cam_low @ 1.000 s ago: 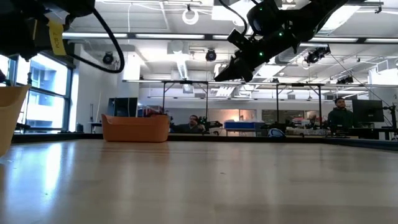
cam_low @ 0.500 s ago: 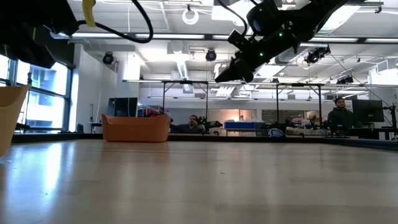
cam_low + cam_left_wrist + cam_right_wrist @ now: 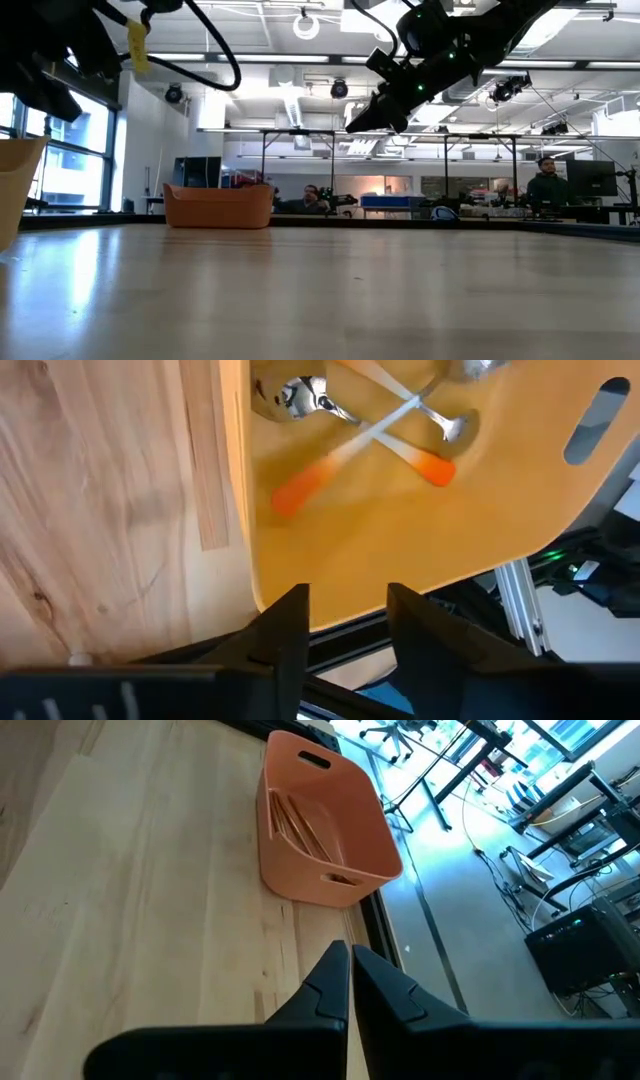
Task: Sort silverware by color (type)
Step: Return to Home Position
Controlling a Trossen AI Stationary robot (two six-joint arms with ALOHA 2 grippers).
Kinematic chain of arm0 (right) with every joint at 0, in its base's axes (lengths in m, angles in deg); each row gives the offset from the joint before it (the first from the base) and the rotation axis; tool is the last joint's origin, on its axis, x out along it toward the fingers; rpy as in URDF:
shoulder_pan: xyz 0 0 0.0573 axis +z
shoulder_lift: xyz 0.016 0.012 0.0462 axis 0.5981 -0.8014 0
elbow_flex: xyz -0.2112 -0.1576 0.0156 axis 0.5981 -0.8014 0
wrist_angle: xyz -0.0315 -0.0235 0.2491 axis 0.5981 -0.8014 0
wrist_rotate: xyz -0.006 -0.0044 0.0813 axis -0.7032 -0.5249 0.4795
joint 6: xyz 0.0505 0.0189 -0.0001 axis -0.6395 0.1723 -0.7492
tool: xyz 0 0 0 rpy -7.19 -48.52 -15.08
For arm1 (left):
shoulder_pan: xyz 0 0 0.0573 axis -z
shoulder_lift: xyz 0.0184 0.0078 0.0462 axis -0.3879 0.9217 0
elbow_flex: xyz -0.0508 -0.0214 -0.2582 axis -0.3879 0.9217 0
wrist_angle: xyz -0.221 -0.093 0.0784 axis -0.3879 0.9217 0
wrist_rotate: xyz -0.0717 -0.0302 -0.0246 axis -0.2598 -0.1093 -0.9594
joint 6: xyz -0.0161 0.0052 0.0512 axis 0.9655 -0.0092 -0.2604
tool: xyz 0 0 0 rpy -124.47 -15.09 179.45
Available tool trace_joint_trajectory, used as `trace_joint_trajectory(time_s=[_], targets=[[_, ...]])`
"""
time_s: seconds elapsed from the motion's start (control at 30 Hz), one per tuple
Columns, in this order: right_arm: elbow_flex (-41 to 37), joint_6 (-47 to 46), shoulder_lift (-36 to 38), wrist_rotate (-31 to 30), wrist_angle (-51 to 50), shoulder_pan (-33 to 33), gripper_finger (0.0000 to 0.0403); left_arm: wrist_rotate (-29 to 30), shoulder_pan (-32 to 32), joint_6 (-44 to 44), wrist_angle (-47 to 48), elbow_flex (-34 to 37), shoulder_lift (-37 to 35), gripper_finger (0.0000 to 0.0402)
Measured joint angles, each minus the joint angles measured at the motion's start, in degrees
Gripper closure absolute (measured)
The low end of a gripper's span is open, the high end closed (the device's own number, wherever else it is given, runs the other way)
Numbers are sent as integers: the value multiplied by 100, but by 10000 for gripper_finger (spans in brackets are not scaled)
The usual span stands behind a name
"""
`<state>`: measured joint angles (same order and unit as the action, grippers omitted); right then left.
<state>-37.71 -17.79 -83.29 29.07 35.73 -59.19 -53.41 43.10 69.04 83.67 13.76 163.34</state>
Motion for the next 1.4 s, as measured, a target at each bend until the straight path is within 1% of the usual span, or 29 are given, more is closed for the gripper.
trace_joint_trajectory(time_s=[0.07,0.13,0.23,0.33,0.43,0.5,0.6,0.67,0.73,0.8,0.97,1.07,1.17,1.23,1.4], targets=[[0,0,0,-1,-2,0,403,-7,0,-24,123,-90,-24,268],[0,1,0,1,1,0,403,82,0,-80,254,-234,-45,266],[-43,-2,0,298,107,-46,403,692,-41,-200,-27,-399,-259,285],[-439,-85,0,922,837,-233,403,1133,-330,-521,-753,-402,-537,322],[-829,-254,2,1449,1483,-491,403,1248,-843,-1018,-1526,-284,-688,366],[-982,-436,17,1701,1660,-636,403,1248,-1218,-1460,-2200,-136,-694,390],[-1071,-729,17,2001,1655,-731,403,1127,-1731,-2106,-3439,155,-681,394],[-1136,-860,22,2031,1688,-699,403,955,-2001,-2334,-4614,394,-612,392],[-1265,-981,22,1973,1789,-598,403,910,-2215,-2469,-5525,645,-614,395],[-1516,-1126,22,1924,2212,-494,403,915,-2380,-2653,-6487,886,-617,399],[-2585,-1766,22,1897,4189,-333,403,941,-2689,-2752,-8622,1550,-632,399],[-3171,-2037,87,1769,5005,-182,403,966,-2794,-2754,-9644,1936,-615,399],[-3571,-2152,445,1261,5090,55,403,1134,-2871,-2771,-10300,2236,-614,399],[-3789,-2248,793,894,4891,246,403,1317,-2922,-2757,-10584,2435,-617,399],[-4196,-2286,1883,-14,4143,843,403,1457,-2975,-2593,-11152,2887,-615,399]])
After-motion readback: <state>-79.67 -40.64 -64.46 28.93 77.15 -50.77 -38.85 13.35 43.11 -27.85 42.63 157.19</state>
